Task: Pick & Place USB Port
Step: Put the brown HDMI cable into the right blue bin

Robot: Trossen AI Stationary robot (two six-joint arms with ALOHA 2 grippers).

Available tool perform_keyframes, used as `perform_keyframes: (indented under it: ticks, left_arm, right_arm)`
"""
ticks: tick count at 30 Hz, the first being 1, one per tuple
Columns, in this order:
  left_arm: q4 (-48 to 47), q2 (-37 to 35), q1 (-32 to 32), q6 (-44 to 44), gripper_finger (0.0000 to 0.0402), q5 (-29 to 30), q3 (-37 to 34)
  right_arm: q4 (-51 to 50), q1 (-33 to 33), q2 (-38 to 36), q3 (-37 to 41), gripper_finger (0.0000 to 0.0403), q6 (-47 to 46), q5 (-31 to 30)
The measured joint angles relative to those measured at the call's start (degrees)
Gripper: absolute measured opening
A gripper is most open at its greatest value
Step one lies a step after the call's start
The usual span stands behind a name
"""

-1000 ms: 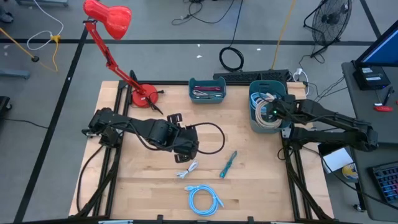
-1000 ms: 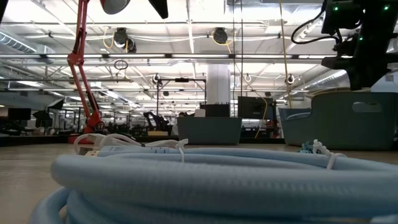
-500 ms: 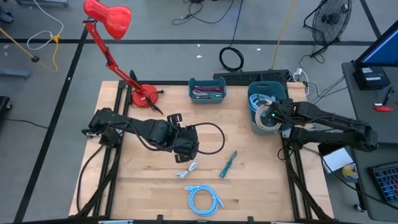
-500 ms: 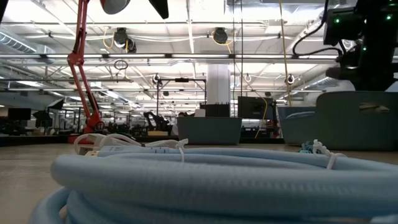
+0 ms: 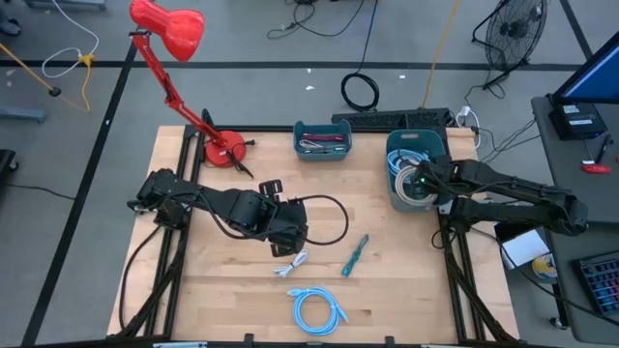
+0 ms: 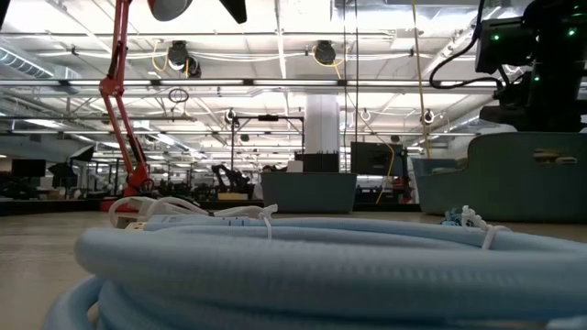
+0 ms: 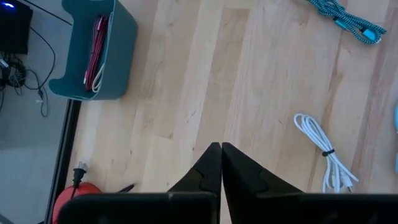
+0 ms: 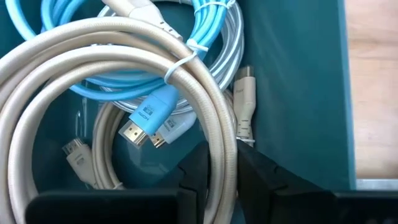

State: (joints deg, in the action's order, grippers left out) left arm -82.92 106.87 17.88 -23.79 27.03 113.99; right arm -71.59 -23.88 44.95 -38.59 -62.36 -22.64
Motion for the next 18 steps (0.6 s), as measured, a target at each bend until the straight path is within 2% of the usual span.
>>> perform_keyframes:
  ticks: [7,13,18]
  left_arm:
    - [-0.02,0.0,0.31,-0.31,0.0003,-0.02,0.0]
    - [-0.02,0.0,0.29,-0.5,0.0019,-0.02,0.0]
    - [-0.02,0.02,0.27,-0.5,0.0015,-0.04,0.0]
  right_arm:
    - [0.24,0.0,-0.02,0.01,0.0074,0.33,0.31]
    - [0.44,0.0,-0.02,0.01,0.0073,1.56,-0.3]
    - [0.61,0.0,-0.02,0.01,0.0076,1.76,-1.35]
